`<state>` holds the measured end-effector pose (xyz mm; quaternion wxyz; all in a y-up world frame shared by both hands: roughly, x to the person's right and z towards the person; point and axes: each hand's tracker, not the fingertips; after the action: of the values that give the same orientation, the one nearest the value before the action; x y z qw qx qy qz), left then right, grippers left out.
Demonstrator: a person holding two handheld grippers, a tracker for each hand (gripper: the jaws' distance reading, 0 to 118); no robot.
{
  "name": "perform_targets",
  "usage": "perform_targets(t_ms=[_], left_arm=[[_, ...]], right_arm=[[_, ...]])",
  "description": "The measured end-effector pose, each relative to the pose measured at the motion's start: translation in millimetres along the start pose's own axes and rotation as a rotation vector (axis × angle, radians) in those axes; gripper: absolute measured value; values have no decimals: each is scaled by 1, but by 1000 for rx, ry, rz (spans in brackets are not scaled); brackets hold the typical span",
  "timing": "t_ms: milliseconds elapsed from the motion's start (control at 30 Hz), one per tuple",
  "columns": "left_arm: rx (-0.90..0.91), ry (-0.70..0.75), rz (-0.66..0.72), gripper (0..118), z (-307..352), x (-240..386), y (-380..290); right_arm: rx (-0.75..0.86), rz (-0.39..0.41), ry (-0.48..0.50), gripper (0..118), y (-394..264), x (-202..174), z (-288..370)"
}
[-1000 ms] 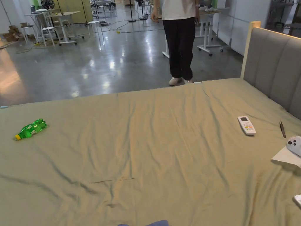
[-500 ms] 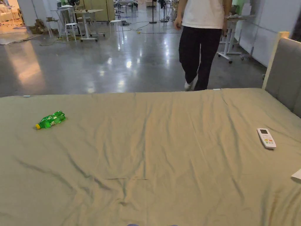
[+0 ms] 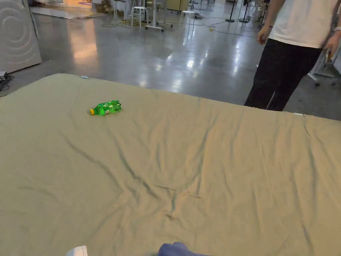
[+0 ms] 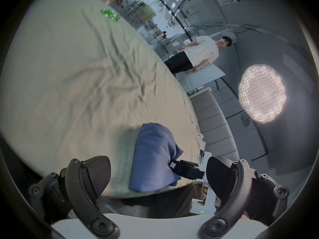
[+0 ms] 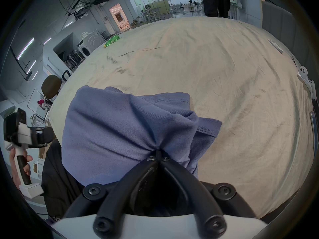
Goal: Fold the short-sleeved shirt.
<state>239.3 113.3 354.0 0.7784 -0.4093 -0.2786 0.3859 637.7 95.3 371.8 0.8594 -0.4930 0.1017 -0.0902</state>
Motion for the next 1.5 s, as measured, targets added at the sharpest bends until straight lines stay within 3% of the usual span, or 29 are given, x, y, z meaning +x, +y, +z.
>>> perform_targets(t_ms=[233,367,433,533,567,600,667,867,933,1067,1133,1300,1500], left_arm=[[-212,-118,-37,112,-79,-40,25],[-265,-184,-47,112,-104,-25,27],[-272,-161,-41,100,-114,-18,27],[-310,-45,-113,52,-125,-5,21],[-317,-6,-164,48,-127,-2,18],[-309,0,-176,47,-126,-12,23],[-300,-38,-48,42,-125,-16,25],[-308,34,-111,40,-126,0,26],[-311,56,-130,40,-122,11,30],[-237,-34,-73,40,-81,22,60],[-192,33,-144,40,-45,20,84],[-88,259,-184,40,63,-1,162],[-126,565,-257,40,151,-54,267]], right_arm=[[-4,-45,16,0,1,5,1],[-10,-58,21,0,2,6,1],[-6,-52,18,0,1,5,1],[2,-53,18,0,0,5,2],[1,-60,22,0,0,7,2],[3,-65,28,0,-1,8,2],[5,-83,40,0,-2,11,1],[30,-116,55,0,-6,11,7],[109,-167,78,0,-8,12,19],[353,-350,282,0,-18,9,85],[440,-371,339,0,-24,10,112],[486,-283,244,0,-40,24,139],[485,-308,234,0,-44,34,140]])
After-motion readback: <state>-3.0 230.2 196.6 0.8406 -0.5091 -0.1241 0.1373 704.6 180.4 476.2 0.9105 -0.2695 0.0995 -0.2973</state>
